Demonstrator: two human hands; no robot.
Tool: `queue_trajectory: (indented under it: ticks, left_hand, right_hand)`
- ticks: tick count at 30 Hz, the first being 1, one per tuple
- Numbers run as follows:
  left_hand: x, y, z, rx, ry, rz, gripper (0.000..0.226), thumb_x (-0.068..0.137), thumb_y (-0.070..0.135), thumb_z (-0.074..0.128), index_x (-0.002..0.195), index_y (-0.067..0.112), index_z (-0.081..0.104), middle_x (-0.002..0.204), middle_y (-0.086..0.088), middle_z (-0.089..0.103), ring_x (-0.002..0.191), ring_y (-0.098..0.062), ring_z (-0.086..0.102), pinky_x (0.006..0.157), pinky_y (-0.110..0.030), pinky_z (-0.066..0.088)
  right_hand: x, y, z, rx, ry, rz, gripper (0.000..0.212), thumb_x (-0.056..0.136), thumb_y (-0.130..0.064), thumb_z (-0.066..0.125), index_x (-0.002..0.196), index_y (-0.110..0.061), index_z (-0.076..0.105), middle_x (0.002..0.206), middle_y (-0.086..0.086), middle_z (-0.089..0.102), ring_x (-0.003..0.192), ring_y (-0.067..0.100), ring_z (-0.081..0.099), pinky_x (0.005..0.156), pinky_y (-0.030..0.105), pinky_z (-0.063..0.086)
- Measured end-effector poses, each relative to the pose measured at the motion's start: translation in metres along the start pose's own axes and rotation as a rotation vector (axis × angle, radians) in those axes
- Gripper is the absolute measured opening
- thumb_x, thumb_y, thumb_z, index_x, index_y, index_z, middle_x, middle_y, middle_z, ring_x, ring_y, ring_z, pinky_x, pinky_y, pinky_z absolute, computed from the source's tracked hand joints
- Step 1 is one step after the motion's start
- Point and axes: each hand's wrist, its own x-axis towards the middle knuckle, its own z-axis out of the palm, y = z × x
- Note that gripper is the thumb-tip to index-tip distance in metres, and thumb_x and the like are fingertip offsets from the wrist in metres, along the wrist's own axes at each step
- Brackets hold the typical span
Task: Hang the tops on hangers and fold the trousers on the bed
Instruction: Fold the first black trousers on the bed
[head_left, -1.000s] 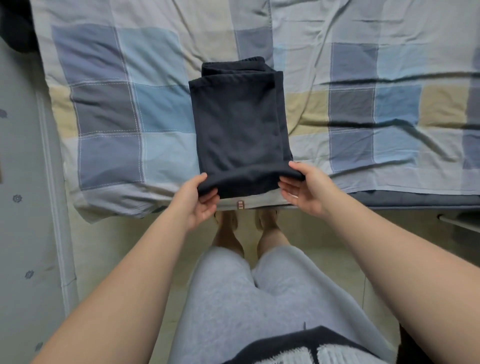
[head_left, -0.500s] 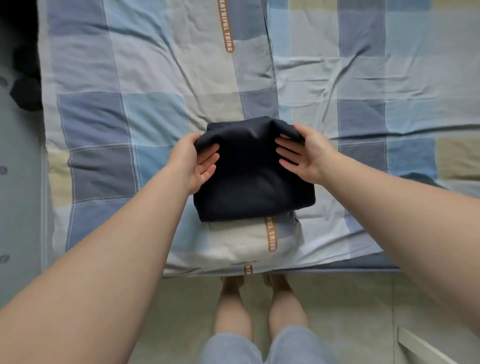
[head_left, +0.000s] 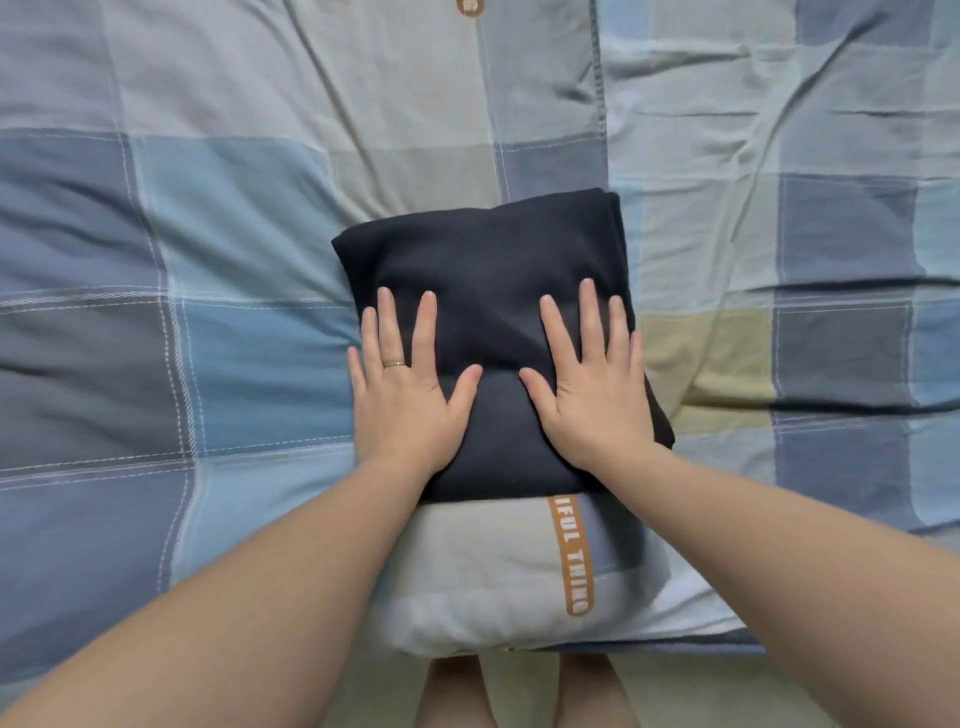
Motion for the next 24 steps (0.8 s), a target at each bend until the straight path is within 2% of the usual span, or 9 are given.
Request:
queue_trajectory:
  ticks: [6, 9, 12, 14, 15, 17, 19, 21, 24]
  left_hand:
    - [0.009, -0.009, 0.028, -0.047, 0.226, 0.062, 0.087, 0.091, 0.064, 0.049, 0.161, 0.035, 0.006, 0.17, -0.008, -0.001, 0.152, -0.042, 0.014, 0.119, -0.057, 0.022]
    - [0.01, -0.007, 0.02, -0.125, 0.246, 0.019, 0.096, 0.086, 0.067, 0.056, 0.161, 0.03, 0.009, 0.17, -0.006, 0.002, 0.145, -0.038, 0.027, 0.114, -0.052, 0.031]
    - [0.012, -0.003, 0.009, -0.277, 0.256, -0.082, 0.117, 0.076, 0.07, 0.069, 0.162, 0.019, 0.007, 0.166, -0.007, 0.012, 0.146, -0.03, 0.028, 0.119, -0.045, 0.029]
    - [0.014, 0.0, 0.002, -0.416, 0.21, -0.219, 0.128, 0.065, 0.071, 0.078, 0.16, 0.023, 0.008, 0.16, -0.006, 0.024, 0.144, -0.026, 0.034, 0.114, -0.043, 0.037]
    - [0.016, 0.001, -0.002, -0.467, 0.182, -0.291, 0.127, 0.058, 0.072, 0.081, 0.158, 0.029, 0.014, 0.156, -0.002, 0.033, 0.139, -0.023, 0.041, 0.108, -0.04, 0.041]
    - [0.021, -0.002, -0.009, -0.545, 0.13, -0.403, 0.113, 0.048, 0.076, 0.083, 0.142, 0.036, 0.032, 0.133, 0.014, 0.055, 0.123, -0.016, 0.054, 0.092, -0.031, 0.045]
    - [0.029, -0.011, -0.019, -0.634, 0.056, -0.46, 0.095, 0.044, 0.076, 0.083, 0.121, 0.04, 0.043, 0.106, 0.031, 0.057, 0.103, -0.005, 0.061, 0.079, -0.021, 0.044]
    - [0.037, -0.019, -0.03, -0.725, -0.043, -0.456, 0.085, 0.045, 0.072, 0.086, 0.115, 0.039, 0.05, 0.102, 0.034, 0.06, 0.092, 0.01, 0.06, 0.074, -0.014, 0.042]
    - [0.04, -0.025, -0.046, -0.972, -0.248, -0.454, 0.072, 0.055, 0.058, 0.089, 0.119, 0.036, 0.064, 0.11, 0.021, 0.073, 0.098, 0.0, 0.071, 0.084, -0.026, 0.053]
  right_hand:
    - [0.008, 0.003, 0.022, 0.182, 0.164, -0.029, 0.077, 0.096, -0.057, 0.042, 0.161, -0.029, 0.011, 0.168, 0.014, -0.006, 0.153, 0.041, 0.0, 0.121, 0.06, 0.015]
    - [0.011, 0.009, 0.009, 0.459, 0.118, 0.089, 0.097, 0.086, -0.064, 0.057, 0.159, -0.037, 0.0, 0.168, 0.01, -0.009, 0.155, 0.03, 0.001, 0.124, 0.048, 0.016]
    - [0.02, 0.014, -0.005, 0.703, 0.07, 0.251, 0.121, 0.069, -0.069, 0.073, 0.159, -0.037, -0.002, 0.166, -0.002, 0.011, 0.153, 0.013, 0.012, 0.122, 0.033, 0.019]
    - [0.025, 0.018, -0.012, 0.831, 0.034, 0.337, 0.122, 0.059, -0.068, 0.078, 0.157, -0.032, 0.016, 0.154, -0.007, 0.034, 0.142, 0.007, 0.031, 0.114, 0.025, 0.028]
    - [0.029, 0.022, -0.016, 0.941, 0.008, 0.383, 0.114, 0.056, -0.066, 0.081, 0.152, -0.03, 0.032, 0.144, -0.01, 0.047, 0.133, 0.003, 0.045, 0.108, 0.022, 0.036]
    - [0.035, 0.038, -0.024, 1.158, -0.096, 0.443, 0.089, 0.054, -0.058, 0.087, 0.131, -0.027, 0.055, 0.121, -0.015, 0.068, 0.109, -0.001, 0.065, 0.088, 0.018, 0.049]
    - [0.039, 0.057, -0.031, 1.32, -0.277, 0.453, 0.073, 0.055, -0.051, 0.09, 0.119, -0.026, 0.065, 0.11, -0.01, 0.075, 0.101, 0.007, 0.072, 0.077, 0.021, 0.056]
    - [0.037, 0.07, -0.035, 1.401, -0.478, 0.476, 0.071, 0.057, -0.048, 0.091, 0.118, -0.022, 0.069, 0.111, -0.002, 0.076, 0.102, 0.018, 0.073, 0.073, 0.026, 0.06]
    - [0.026, 0.074, -0.038, 1.348, -0.667, 0.511, 0.072, 0.057, -0.05, 0.091, 0.12, -0.023, 0.07, 0.112, 0.0, 0.076, 0.101, 0.02, 0.074, 0.081, 0.032, 0.058]
